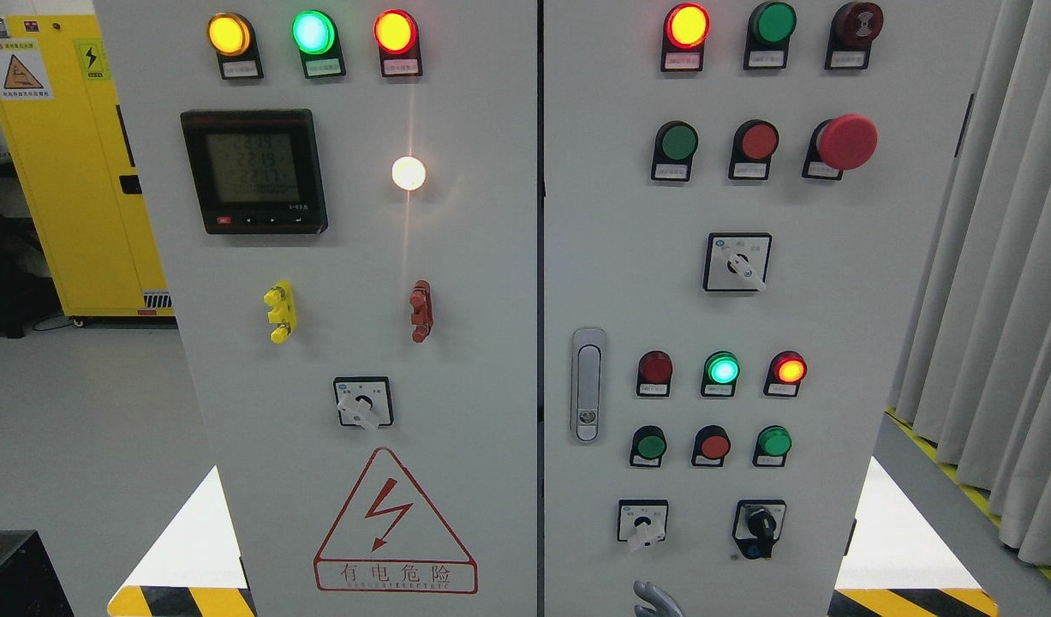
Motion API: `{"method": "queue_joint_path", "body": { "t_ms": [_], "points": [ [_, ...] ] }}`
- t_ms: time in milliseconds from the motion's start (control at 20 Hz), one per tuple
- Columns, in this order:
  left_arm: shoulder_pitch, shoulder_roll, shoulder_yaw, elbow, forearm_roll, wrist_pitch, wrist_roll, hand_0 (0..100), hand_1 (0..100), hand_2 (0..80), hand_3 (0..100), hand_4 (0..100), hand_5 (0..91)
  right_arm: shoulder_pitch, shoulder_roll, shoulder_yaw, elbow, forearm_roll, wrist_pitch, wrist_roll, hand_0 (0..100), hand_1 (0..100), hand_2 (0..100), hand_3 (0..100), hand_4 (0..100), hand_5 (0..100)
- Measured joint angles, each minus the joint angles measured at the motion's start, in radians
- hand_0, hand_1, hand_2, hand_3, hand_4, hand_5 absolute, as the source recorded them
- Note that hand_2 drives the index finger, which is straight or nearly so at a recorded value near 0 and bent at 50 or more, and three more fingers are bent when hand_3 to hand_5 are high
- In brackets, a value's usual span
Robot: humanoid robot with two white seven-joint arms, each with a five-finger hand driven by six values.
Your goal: Press green start button
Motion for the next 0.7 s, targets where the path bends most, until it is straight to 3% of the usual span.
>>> {"method": "queue_joint_path", "body": {
  "t_ms": [350,400,450,550,600,700],
  "points": [
    [0.0,0.0,0.0,0.0,0.0,0.0,0.0,12,56,0.0,0,0,0.0,0.0,0.0,-0.003,0.0,0.006,-0.002,0.0,47,66,0,17,24,18],
    [0.0,0.0,0.0,0.0,0.0,0.0,0.0,12,56,0.0,0,0,0.0,0.0,0.0,-0.004,0.0,0.014,-0.002,0.0,36,71,0,20,30,20],
    [0.0,0.0,0.0,0.0,0.0,0.0,0.0,12,56,0.0,0,0,0.0,-0.002,0.0,-0.007,0.0,0.032,-0.002,0.0,33,74,0,23,33,22],
    [0.0,0.0,0.0,0.0,0.0,0.0,0.0,12,56,0.0,0,0,0.0,-0.005,0.0,-0.017,0.0,0.089,-0.002,-0.003,40,76,0,26,36,25],
    [0.0,0.0,0.0,0.0,0.0,0.0,0.0,12,56,0.0,0,0,0.0,-0.008,0.0,-0.023,0.0,0.124,-0.002,-0.015,44,80,0,40,54,45],
    [0.0,0.0,0.0,0.0,0.0,0.0,0.0,12,56,0.0,0,0,0.0,-0.023,0.0,-0.038,-0.001,0.212,-0.002,-0.042,46,82,0,54,69,64]
  ]
}}
